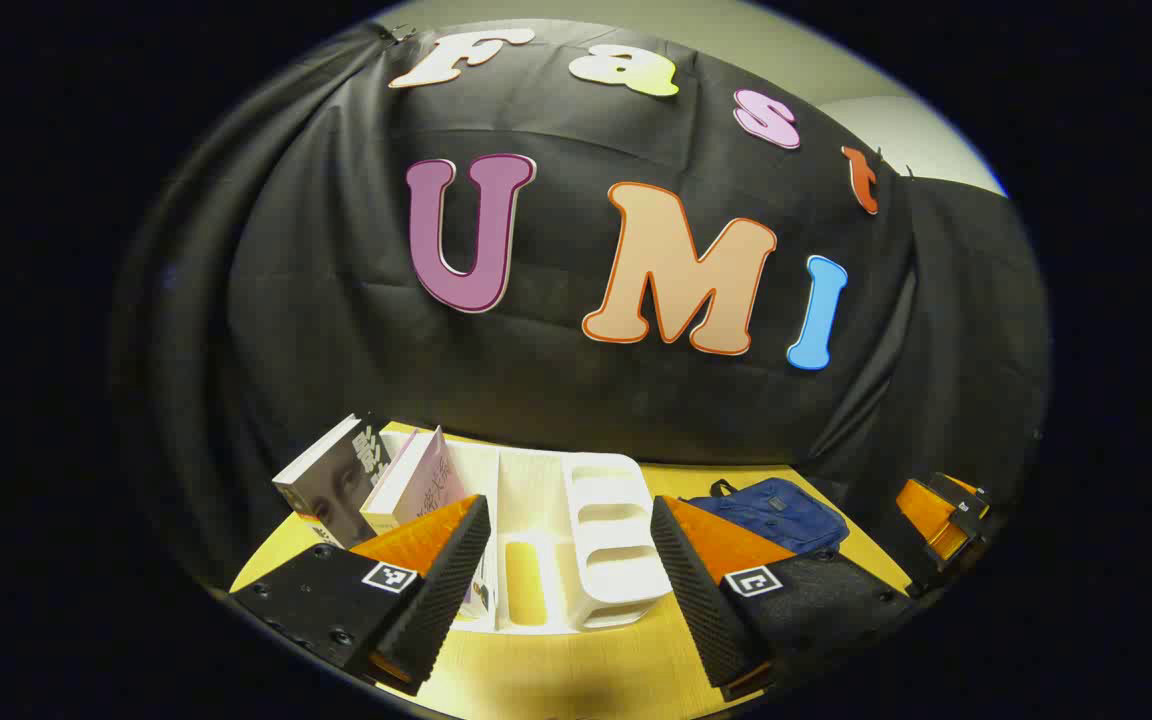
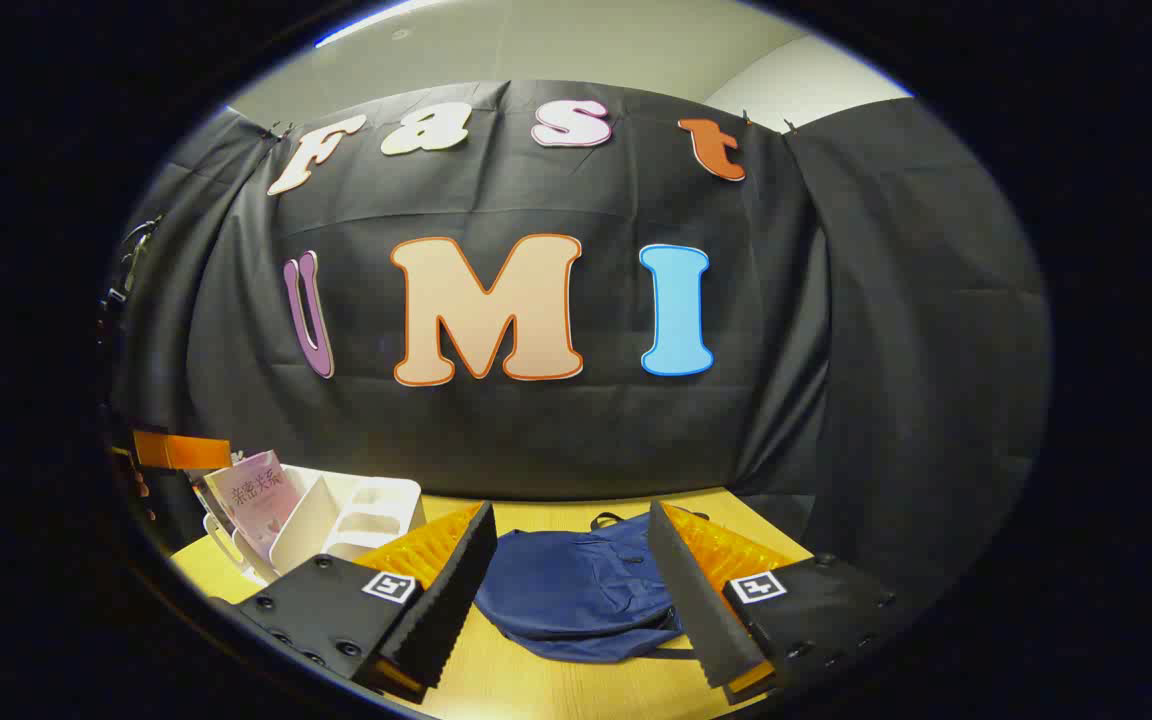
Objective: Open the schoolbag, grab two books from the bookshelf and put them into the schoolbag.
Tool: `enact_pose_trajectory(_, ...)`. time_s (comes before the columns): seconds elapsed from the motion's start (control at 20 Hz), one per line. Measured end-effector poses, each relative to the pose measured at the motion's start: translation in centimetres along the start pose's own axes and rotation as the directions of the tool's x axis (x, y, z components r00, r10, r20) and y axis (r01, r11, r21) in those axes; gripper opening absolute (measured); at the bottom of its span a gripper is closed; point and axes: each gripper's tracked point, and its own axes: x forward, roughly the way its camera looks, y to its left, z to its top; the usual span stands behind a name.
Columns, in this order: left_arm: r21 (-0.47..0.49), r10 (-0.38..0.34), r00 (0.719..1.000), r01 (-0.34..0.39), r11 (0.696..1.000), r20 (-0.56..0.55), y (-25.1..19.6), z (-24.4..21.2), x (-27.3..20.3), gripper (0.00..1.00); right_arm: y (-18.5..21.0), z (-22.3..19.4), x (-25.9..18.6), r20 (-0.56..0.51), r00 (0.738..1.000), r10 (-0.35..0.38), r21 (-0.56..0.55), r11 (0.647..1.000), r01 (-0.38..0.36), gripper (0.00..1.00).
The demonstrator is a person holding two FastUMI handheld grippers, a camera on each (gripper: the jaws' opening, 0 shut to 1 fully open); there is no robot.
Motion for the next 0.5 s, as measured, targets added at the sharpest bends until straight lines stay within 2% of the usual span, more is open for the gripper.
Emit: enact_pose_trajectory(0.5, 0.008, 0.028, 0.999, -0.028, 1.000, -0.025, -2.3, -1.3, -0.5, 0.95, -2.4, -2.2, 0.0, -0.061, 0.998, 0.030, -0.009, 0.999, -0.031, 0.97)
